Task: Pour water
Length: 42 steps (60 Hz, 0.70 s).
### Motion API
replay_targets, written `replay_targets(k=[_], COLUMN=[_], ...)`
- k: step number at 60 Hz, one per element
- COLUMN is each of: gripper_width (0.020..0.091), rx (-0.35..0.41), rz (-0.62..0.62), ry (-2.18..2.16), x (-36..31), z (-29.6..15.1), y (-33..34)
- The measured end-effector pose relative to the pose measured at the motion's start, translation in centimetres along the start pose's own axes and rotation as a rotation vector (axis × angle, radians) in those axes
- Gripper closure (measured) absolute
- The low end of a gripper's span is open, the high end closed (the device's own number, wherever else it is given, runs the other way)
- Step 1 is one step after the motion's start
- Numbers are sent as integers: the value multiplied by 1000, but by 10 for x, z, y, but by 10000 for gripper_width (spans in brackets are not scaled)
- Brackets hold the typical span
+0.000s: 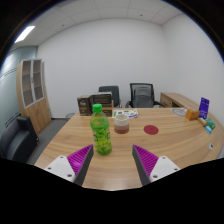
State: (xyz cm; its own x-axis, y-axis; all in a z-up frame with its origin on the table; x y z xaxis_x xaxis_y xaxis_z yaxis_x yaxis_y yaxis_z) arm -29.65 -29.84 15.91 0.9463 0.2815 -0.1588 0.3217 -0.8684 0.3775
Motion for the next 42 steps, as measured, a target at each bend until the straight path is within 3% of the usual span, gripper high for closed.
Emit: replay_targets(k=[14,30,33,37,42], gripper_width=[307,315,368,534,588], rx=[15,26,27,57,104], rz=[-50,9,31,72,43], ry=[-21,37,41,53,46], x=[-12,-8,-5,-5,-8], z=[-3,0,3,-1,0], y=[-90,-157,-168,-174,-181])
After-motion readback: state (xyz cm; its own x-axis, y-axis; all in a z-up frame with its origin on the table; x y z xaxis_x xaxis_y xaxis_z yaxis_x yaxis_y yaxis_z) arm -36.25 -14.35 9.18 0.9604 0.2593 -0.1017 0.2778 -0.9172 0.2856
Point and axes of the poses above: the point between the fingertips, and its own axes, seen from behind it with the camera up: x to the right, z down, y backward, against the way the camera looks, the point moved 8 cm from there along y, backward, against the way the camera looks, and after that the axes turned 14 degrees about -z, right-handed, at the moved point
